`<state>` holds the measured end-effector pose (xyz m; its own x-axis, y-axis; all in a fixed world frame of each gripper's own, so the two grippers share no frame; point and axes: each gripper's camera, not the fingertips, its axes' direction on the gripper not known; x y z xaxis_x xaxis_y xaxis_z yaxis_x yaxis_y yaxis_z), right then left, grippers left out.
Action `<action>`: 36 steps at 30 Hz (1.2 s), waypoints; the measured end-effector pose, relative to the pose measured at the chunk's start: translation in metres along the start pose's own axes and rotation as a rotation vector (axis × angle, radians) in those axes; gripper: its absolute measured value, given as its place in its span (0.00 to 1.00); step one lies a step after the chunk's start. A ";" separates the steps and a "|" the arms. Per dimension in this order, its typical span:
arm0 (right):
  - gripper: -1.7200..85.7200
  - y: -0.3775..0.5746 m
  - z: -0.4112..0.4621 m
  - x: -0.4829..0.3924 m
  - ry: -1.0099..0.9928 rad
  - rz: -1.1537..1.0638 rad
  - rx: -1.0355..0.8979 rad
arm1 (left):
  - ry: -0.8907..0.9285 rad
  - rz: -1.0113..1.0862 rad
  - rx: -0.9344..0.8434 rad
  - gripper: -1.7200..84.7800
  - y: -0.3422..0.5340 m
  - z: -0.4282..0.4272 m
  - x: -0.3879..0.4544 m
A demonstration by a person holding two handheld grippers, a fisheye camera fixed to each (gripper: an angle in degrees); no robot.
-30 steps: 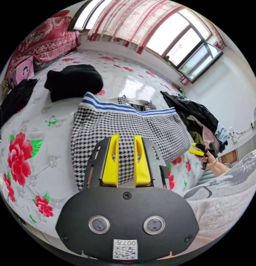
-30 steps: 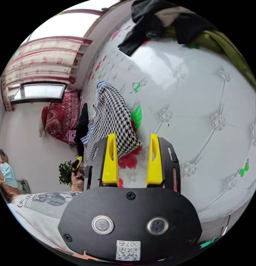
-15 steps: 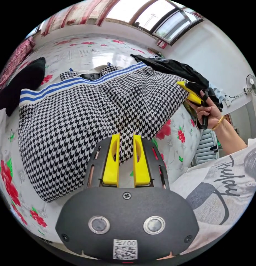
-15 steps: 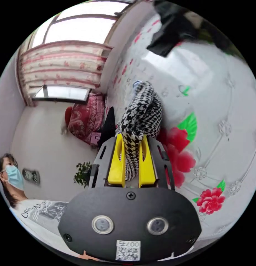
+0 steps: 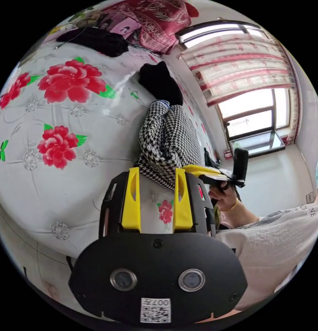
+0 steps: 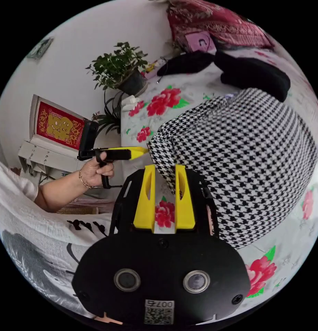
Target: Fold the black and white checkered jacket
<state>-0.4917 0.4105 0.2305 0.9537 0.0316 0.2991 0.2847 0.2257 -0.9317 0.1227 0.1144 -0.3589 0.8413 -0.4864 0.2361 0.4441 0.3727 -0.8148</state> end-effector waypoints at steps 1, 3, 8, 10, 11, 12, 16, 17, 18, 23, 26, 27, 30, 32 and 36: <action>0.12 0.008 0.001 0.008 -0.055 0.035 0.024 | 0.019 -0.029 0.019 0.19 0.000 -0.010 -0.015; 0.13 0.025 -0.025 0.018 -0.102 0.051 0.120 | 0.081 -0.064 0.028 0.21 -0.004 -0.020 -0.040; 0.16 0.100 -0.124 0.099 -0.011 0.303 0.403 | 0.197 -0.041 -0.065 0.26 -0.029 -0.006 -0.070; 0.17 0.141 -0.137 0.165 -0.091 0.544 0.431 | 0.257 -0.038 -0.094 0.27 -0.039 0.005 -0.080; 0.17 0.150 -0.136 0.179 -0.127 0.588 0.439 | 0.310 -0.035 -0.111 0.27 -0.045 0.013 -0.086; 0.18 0.165 -0.130 0.201 -0.191 0.665 0.450 | 0.338 -0.030 -0.116 0.27 -0.048 0.017 -0.088; 0.16 0.180 -0.087 0.240 -0.444 0.737 0.424 | 0.482 0.022 -0.209 0.21 -0.069 0.036 -0.098; 0.16 0.180 -0.081 0.243 -0.491 0.748 0.426 | 0.532 0.035 -0.226 0.18 -0.074 0.038 -0.096; 0.15 0.183 -0.076 0.249 -0.525 0.788 0.450 | 0.543 0.044 -0.224 0.17 -0.076 0.037 -0.094; 0.10 0.170 -0.120 0.230 -0.505 0.662 0.526 | 0.624 0.194 -0.083 0.10 -0.096 0.000 -0.037; 0.09 0.143 -0.172 0.203 -0.447 0.505 0.570 | 0.727 0.296 0.040 0.09 -0.123 -0.022 0.006; 0.09 0.129 -0.195 0.192 -0.429 0.435 0.592 | 0.769 0.352 0.086 0.09 -0.139 -0.030 0.024; 0.09 0.086 -0.251 0.169 -0.368 0.255 0.657 | 0.809 0.485 0.162 0.09 -0.177 -0.050 0.063; 0.09 0.053 -0.282 0.157 -0.319 0.151 0.694 | 0.781 0.622 0.228 0.09 -0.218 -0.071 0.100; 0.10 -0.038 -0.321 0.163 -0.282 0.073 0.758 | 0.643 0.628 0.310 0.09 -0.278 -0.081 0.121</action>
<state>-0.3158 0.0941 0.2484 0.8784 0.2927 0.3778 -0.0167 0.8088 -0.5878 0.0760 -0.1123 -0.1472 0.6643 -0.4335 -0.6089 0.1082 0.8618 -0.4955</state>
